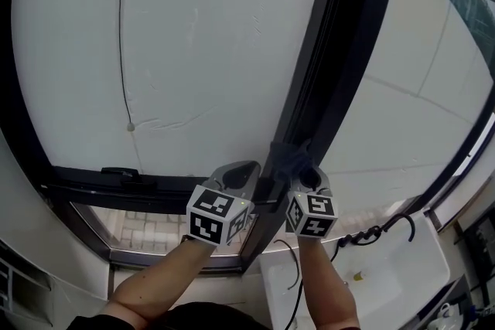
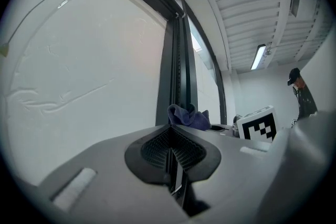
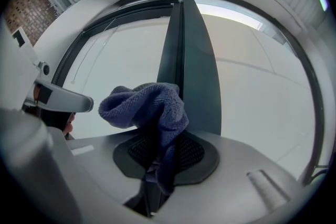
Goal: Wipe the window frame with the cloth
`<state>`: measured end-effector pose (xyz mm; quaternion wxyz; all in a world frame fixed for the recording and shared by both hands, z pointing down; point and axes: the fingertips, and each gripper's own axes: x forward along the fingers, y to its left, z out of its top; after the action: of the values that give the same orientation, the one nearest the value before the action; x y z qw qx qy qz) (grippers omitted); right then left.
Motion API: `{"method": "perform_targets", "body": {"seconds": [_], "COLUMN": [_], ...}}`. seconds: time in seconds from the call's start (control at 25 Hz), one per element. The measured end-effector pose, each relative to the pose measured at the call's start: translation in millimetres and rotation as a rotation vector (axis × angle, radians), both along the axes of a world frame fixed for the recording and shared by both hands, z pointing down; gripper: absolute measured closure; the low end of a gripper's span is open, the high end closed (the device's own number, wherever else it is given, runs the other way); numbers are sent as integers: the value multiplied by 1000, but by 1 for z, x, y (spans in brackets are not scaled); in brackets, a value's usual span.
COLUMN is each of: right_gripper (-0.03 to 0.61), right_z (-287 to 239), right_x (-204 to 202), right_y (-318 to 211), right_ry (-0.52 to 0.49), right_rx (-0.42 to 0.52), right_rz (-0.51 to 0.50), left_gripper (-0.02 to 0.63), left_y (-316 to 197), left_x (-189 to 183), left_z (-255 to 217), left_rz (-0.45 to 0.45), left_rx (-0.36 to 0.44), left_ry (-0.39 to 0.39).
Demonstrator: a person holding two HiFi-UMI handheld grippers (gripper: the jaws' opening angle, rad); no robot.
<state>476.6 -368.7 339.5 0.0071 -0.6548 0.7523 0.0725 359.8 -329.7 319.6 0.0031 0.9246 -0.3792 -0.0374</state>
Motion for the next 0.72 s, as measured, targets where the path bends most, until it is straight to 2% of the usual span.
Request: {"method": "perform_targets", "body": {"seconds": [0.32, 0.56, 0.72], "right_gripper": [503, 503, 503], "right_z": [60, 97, 115], "right_x": [0, 0, 0], "right_y": [-3, -3, -4], "right_ry": [-30, -20, -28], "right_rx": [-95, -150, -165], "right_rz": [0, -4, 6], "left_gripper": [620, 620, 620], "left_y": [-11, -17, -21], "left_x": [-3, 3, 7], "left_z": [43, 82, 101], "left_rz": [-15, -14, -2], "left_rx": [-51, -70, -106], "left_ry": [-22, -117, -114]}}
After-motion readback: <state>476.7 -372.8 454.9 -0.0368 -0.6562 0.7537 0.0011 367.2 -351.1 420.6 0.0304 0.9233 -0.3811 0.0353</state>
